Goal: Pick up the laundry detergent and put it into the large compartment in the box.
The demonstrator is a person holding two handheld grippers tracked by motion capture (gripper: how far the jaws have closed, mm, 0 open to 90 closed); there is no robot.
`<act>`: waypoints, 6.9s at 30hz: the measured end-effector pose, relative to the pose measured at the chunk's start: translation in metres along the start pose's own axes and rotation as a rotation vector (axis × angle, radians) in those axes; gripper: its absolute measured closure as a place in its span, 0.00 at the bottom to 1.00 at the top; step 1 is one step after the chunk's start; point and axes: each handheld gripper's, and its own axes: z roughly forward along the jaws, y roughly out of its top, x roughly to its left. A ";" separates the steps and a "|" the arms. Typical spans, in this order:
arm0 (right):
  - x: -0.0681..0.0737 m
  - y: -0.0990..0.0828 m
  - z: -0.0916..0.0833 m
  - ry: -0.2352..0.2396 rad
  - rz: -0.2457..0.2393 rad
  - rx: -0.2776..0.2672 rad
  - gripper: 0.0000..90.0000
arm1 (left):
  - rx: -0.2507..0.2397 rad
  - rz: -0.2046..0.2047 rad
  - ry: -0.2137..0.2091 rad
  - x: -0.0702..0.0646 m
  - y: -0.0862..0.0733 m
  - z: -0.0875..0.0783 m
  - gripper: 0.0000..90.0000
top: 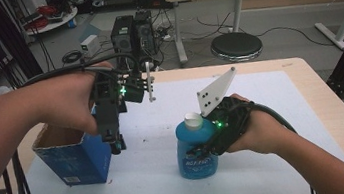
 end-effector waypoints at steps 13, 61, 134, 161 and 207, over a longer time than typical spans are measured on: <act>-0.003 -0.004 -0.001 0.013 0.006 -0.014 0.47 | 0.001 0.000 -0.002 0.001 -0.001 0.000 0.02; 0.001 0.011 -0.040 0.035 0.045 0.057 0.02 | -0.013 -0.014 0.001 0.010 -0.008 -0.001 0.02; 0.081 0.106 -0.149 0.063 0.014 0.783 0.01 | -0.016 -0.065 0.002 0.103 0.029 -0.003 0.02; 0.085 0.108 -0.154 0.023 0.025 0.773 0.01 | -0.029 -0.057 0.018 0.090 0.024 -0.010 0.02; 0.072 0.076 -0.167 -0.017 0.094 0.809 0.01 | -0.207 0.128 -0.048 0.009 0.066 -0.025 0.02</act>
